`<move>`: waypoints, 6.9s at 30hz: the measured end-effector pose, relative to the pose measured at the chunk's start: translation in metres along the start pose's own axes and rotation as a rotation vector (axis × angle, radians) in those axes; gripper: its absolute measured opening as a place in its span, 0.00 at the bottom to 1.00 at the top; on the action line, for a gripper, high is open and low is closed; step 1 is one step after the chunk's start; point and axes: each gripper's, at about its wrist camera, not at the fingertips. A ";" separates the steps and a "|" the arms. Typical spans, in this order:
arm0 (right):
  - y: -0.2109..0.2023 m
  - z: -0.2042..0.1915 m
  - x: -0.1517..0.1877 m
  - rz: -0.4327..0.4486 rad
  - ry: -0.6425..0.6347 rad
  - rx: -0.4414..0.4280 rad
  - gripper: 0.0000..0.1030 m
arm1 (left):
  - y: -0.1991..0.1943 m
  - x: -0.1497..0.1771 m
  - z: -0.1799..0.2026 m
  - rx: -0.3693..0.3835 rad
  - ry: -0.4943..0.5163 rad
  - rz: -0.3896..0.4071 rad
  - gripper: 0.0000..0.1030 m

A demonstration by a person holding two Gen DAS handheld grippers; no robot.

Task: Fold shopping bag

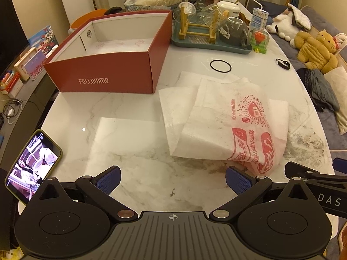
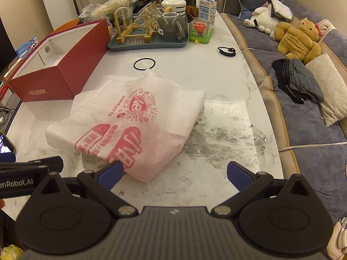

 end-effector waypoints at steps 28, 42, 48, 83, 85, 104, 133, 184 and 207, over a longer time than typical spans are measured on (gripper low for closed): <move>0.011 -0.001 -0.010 -0.030 -0.010 0.004 1.00 | 0.012 -0.008 0.002 -0.020 -0.005 -0.044 1.00; 0.013 0.004 -0.010 -0.038 -0.008 0.004 1.00 | 0.015 -0.009 0.002 -0.028 0.007 -0.054 1.00; 0.014 0.004 -0.011 -0.043 -0.008 0.003 1.00 | 0.017 -0.010 0.001 -0.035 0.001 -0.061 1.00; 0.040 0.000 -0.070 -0.137 -0.519 -0.464 0.73 | 0.027 -0.021 0.024 0.139 0.158 0.149 0.47; 0.036 -0.001 -0.070 -0.131 -0.551 -0.478 0.73 | 0.029 -0.020 0.025 0.144 0.161 0.150 0.36; -0.021 -0.051 -0.032 0.190 -1.039 -0.530 0.60 | -0.052 -0.001 0.001 0.061 0.259 0.461 0.11; 0.134 -0.059 -0.116 -0.244 -0.985 -0.471 0.82 | -0.002 0.045 -0.023 -0.149 -0.032 0.089 1.00; -0.006 -0.053 -0.070 -0.027 -0.895 -0.394 0.43 | 0.016 0.044 -0.008 -0.043 0.174 -0.030 1.00; 0.082 -0.079 -0.026 -0.202 -1.527 -0.543 0.04 | 0.009 0.051 -0.002 -0.067 0.140 -0.055 1.00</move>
Point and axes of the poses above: each gripper's, at about its wrist camera, not at the fingertips, and y roughly the way its jaws point, z to its right, x to its underside, and after that the axes turned 8 degrees about y, right-handed
